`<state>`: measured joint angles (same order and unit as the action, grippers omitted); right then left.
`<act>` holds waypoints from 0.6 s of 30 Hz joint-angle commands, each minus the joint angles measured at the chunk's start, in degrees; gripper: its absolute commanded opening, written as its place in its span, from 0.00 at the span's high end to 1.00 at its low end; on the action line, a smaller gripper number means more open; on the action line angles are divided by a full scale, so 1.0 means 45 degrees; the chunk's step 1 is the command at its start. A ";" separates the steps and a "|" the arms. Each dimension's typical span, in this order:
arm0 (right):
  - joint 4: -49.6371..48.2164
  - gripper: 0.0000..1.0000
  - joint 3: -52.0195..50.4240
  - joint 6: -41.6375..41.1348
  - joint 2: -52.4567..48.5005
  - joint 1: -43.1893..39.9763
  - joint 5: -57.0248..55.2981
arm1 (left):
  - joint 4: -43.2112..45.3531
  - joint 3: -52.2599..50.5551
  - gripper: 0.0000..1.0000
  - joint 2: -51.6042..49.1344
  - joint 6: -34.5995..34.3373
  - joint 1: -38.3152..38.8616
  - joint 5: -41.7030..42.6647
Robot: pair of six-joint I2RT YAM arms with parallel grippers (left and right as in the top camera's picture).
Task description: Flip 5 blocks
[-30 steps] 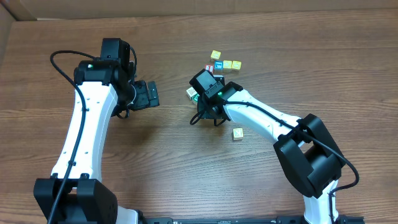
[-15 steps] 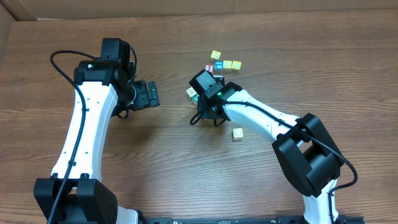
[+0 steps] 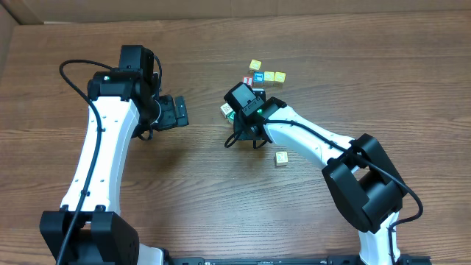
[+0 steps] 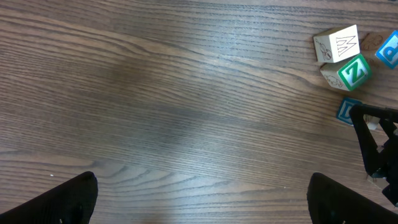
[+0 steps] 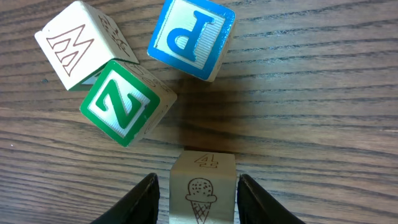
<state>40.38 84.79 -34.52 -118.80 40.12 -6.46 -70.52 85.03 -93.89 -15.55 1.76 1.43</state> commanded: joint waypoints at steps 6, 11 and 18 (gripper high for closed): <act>-0.0058 0.60 -0.0097 -0.0039 -0.0165 0.0000 -0.0238 | 0.0019 0.0282 0.00 -0.0117 -0.0170 -0.0053 -0.0083; 0.0039 0.63 -0.0126 -0.0044 -0.0165 0.0000 -0.0233 | 0.0019 0.0282 0.00 -0.0117 -0.0170 -0.0053 -0.0083; 0.0209 0.65 -0.0126 -0.0044 -0.0165 0.0000 -0.0228 | 0.0019 0.0282 0.00 -0.0117 -0.0175 -0.0053 -0.0083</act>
<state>41.21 84.75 -34.52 -118.80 40.12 -6.48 -70.52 85.03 -93.89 -15.55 1.76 1.43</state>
